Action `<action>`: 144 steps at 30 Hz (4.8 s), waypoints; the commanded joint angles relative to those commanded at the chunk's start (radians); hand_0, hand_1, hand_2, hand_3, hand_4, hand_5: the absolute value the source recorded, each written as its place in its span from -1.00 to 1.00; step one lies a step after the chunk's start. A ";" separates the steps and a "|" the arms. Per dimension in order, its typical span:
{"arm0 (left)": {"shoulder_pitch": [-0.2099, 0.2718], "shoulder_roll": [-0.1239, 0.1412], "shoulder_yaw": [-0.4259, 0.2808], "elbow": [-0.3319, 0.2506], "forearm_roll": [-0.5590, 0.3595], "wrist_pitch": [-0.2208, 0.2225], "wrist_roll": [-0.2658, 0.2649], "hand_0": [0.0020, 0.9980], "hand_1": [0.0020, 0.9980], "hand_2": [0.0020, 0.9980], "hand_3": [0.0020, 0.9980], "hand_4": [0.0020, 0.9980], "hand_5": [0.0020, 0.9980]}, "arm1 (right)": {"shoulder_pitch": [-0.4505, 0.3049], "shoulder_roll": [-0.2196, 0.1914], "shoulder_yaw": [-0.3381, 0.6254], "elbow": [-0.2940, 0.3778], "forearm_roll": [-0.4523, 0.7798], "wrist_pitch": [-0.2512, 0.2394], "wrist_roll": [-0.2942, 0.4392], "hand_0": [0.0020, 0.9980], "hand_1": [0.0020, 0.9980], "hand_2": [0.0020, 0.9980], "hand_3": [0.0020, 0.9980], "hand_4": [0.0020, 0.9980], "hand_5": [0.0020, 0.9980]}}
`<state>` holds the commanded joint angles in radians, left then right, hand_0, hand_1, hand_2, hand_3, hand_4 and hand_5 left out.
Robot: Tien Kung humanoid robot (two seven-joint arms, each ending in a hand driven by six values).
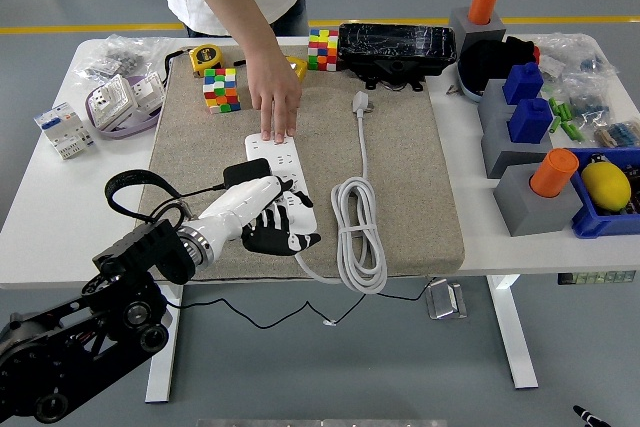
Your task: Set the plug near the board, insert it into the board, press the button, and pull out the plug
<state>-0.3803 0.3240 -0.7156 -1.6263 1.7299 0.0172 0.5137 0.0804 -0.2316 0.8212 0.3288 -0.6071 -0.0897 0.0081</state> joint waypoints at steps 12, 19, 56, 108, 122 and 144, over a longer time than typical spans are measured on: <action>-0.003 0.001 0.020 0.037 -0.017 -0.054 0.056 -0.86 -0.86 -0.69 0.71 0.52 -1.00 | 0.001 -0.001 -0.008 0.000 0.002 0.001 0.000 0.21 0.28 0.27 0.11 0.91 -0.02; -0.001 0.002 0.024 0.054 -0.020 -0.062 0.060 -0.86 -0.86 -0.69 0.69 0.52 -1.00 | 0.000 -0.002 -0.012 0.000 0.003 0.001 0.000 0.20 0.28 0.27 0.11 0.91 -0.02; 0.053 -0.010 -0.020 0.197 -0.646 0.371 -0.520 -0.10 0.07 0.06 -0.20 0.69 -0.11 | -0.004 0.003 0.008 -0.001 -0.003 0.000 0.000 0.21 0.28 0.27 0.11 0.91 -0.02; 0.048 0.015 -0.066 0.089 -0.209 0.002 -0.173 -0.78 -0.82 -0.59 0.54 0.42 -0.75 | 0.004 0.000 -0.010 -0.003 0.004 0.000 0.000 0.20 0.28 0.28 0.11 0.91 -0.02; 0.050 0.004 -0.056 0.119 -0.105 -0.041 -0.082 -0.88 -0.85 -0.70 0.67 0.55 -1.00 | -0.001 0.002 -0.004 -0.003 0.000 0.000 0.000 0.20 0.28 0.28 0.11 0.91 -0.02; 0.039 -0.004 -0.029 0.150 -0.114 -0.054 -0.070 -0.88 -0.86 -0.70 0.66 0.54 -1.00 | -0.002 0.002 0.007 0.001 -0.006 0.001 0.000 0.20 0.28 0.27 0.11 0.91 -0.02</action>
<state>-0.3409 0.3201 -0.7447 -1.4759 1.6156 -0.0372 0.4437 0.0789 -0.2300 0.8287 0.3293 -0.6127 -0.0892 0.0077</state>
